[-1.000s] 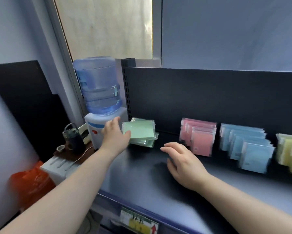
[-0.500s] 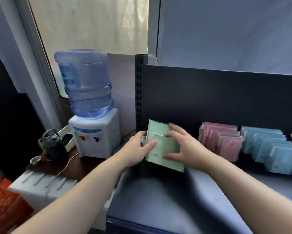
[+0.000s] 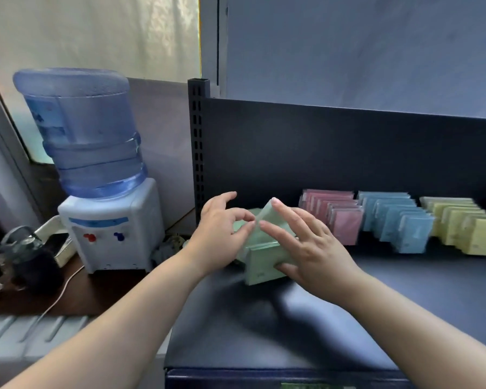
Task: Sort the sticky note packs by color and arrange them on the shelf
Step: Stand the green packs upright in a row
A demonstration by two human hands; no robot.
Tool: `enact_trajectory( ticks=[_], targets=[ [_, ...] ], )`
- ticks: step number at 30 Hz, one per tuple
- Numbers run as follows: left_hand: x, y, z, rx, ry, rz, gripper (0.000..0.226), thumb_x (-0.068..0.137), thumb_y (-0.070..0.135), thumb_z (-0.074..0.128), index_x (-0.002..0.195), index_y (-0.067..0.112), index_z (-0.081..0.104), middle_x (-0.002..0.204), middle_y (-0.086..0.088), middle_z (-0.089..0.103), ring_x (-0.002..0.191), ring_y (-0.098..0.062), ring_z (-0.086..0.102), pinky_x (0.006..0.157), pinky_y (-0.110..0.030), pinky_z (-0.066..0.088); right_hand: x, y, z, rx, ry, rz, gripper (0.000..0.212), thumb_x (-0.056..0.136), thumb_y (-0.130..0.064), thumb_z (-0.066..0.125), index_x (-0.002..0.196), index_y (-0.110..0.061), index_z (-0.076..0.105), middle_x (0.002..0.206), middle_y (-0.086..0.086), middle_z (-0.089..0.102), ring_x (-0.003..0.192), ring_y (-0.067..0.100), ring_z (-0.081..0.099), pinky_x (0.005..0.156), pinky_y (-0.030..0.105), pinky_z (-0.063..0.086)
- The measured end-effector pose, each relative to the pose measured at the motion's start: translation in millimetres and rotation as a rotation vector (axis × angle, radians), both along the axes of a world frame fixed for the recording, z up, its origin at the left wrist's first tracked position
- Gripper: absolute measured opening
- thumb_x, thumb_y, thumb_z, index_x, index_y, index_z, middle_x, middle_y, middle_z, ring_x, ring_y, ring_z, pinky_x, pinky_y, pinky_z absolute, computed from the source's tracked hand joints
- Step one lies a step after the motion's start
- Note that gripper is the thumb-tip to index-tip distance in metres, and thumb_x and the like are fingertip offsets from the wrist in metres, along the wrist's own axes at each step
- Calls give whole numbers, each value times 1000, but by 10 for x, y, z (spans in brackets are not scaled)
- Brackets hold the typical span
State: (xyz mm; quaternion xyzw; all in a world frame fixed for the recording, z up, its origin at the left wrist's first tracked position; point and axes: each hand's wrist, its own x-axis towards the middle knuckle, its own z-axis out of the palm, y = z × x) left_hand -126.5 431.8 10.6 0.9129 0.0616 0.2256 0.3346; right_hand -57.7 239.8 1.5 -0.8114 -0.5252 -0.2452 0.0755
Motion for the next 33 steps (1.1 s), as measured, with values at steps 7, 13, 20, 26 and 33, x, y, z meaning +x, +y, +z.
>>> enact_trajectory(
  ticks=[7,13,20,26,33],
  targets=[
    [-21,-79,47,-36,57,-66,28,97,23,49,121,28,63,147,-3,37,141,-14,24,116,-33,19,147,-136,17,-56,-57,12,61,62,-34,80,116,-19,57,95,-2,58,99,25,55,101,41,34],
    [57,198,-73,-113,270,322,57,93,39,52,143,16,40,147,-7,41,132,-23,42,109,-35,33,191,-306,-9,-143,289,100,20,82,-21,60,102,-22,63,96,-5,58,90,21,54,72,38,51],
    [98,97,-113,-213,316,273,82,83,49,65,148,17,29,152,-4,34,137,-22,36,110,-33,30,209,-358,345,-222,460,150,12,90,-27,57,99,-19,58,96,-6,55,92,14,52,78,27,41],
    [72,15,-79,-208,343,220,78,71,33,80,137,20,41,135,-4,49,117,-19,51,101,-30,40,354,-498,449,-144,697,37,6,88,-22,60,85,-21,56,80,-8,60,75,10,55,68,26,45],
    [-113,-174,-223,87,363,194,71,72,37,78,132,31,40,144,1,26,137,-20,19,113,-29,19,432,-566,466,-79,889,66,5,86,-17,64,90,-16,63,85,0,67,75,13,61,71,31,49]
  ],
)
